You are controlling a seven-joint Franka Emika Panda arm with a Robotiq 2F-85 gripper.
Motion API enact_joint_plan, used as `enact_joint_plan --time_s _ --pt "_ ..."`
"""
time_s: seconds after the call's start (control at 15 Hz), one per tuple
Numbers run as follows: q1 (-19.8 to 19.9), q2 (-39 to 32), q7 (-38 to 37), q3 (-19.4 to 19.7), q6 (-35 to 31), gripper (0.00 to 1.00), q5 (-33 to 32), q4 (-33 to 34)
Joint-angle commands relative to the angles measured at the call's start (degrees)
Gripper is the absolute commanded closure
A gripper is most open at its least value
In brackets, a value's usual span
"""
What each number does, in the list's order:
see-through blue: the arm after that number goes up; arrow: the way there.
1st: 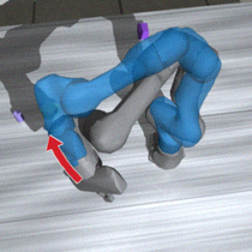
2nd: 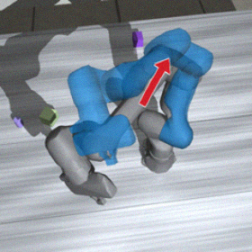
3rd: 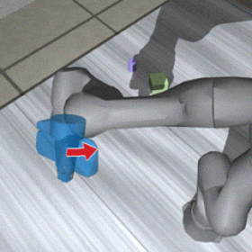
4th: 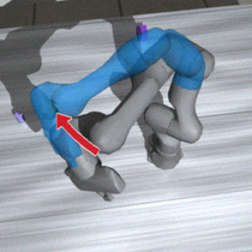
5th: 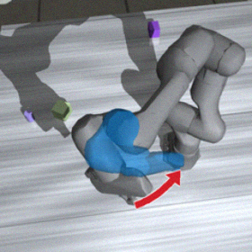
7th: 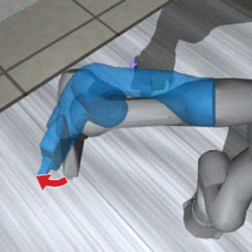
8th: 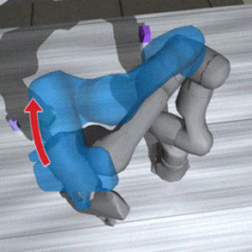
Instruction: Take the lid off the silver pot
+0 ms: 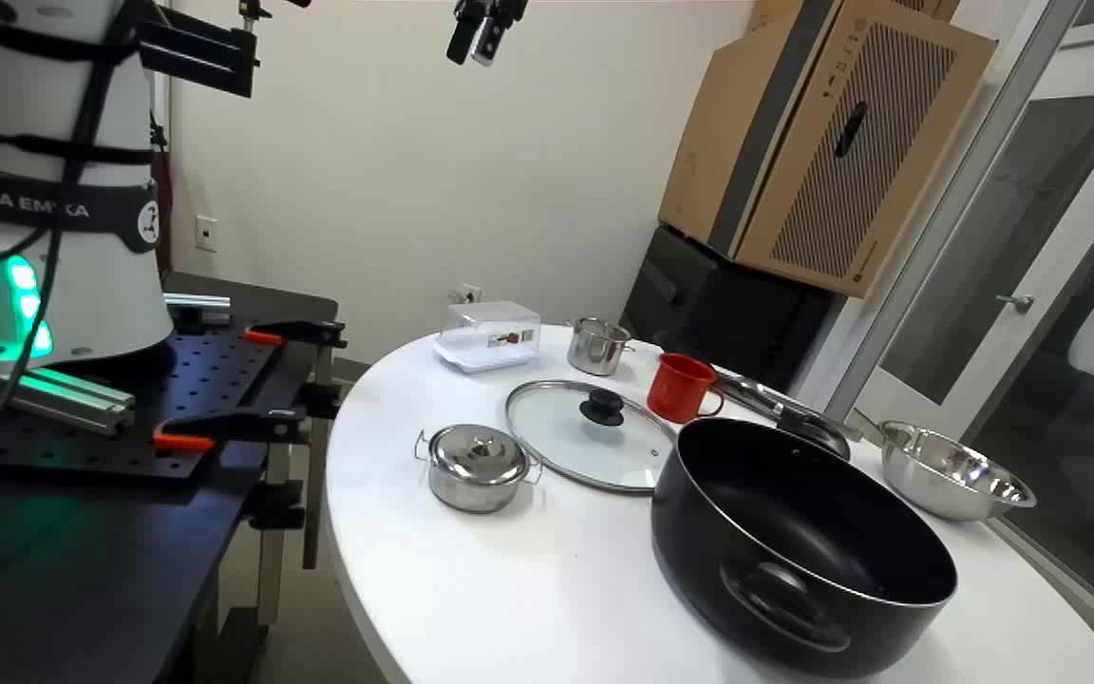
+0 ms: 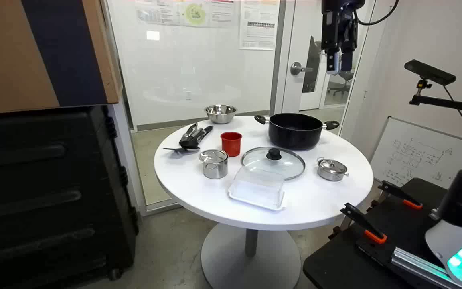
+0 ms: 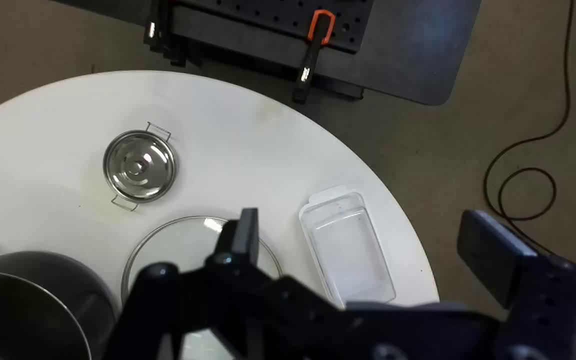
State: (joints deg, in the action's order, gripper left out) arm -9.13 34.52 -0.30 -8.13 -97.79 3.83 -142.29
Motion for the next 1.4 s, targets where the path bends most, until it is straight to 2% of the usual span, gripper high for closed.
enact_joint_plan --time_s 0.0,0.4,0.6,0.87,1.07,1.13,1.33 --pt "-0.04 -0.03 -0.03 0.02 0.07 0.00 -0.02 0.09" --pt "7.98 -0.16 -8.39 3.78 -12.09 0.00 -0.76 -6.08" --pt "12.78 -2.55 -11.02 5.77 -22.75 0.00 -1.88 -10.39" --pt "19.55 -8.85 -18.94 5.58 -34.58 0.00 -6.14 -14.79" --pt "22.00 -13.81 -24.18 4.33 -35.27 0.00 -10.40 -14.74" --pt "20.33 -10.78 -20.46 6.45 -34.30 0.00 -8.07 -15.35" --pt "20.22 -12.08 -20.83 6.65 -34.21 0.00 -8.35 -15.17"
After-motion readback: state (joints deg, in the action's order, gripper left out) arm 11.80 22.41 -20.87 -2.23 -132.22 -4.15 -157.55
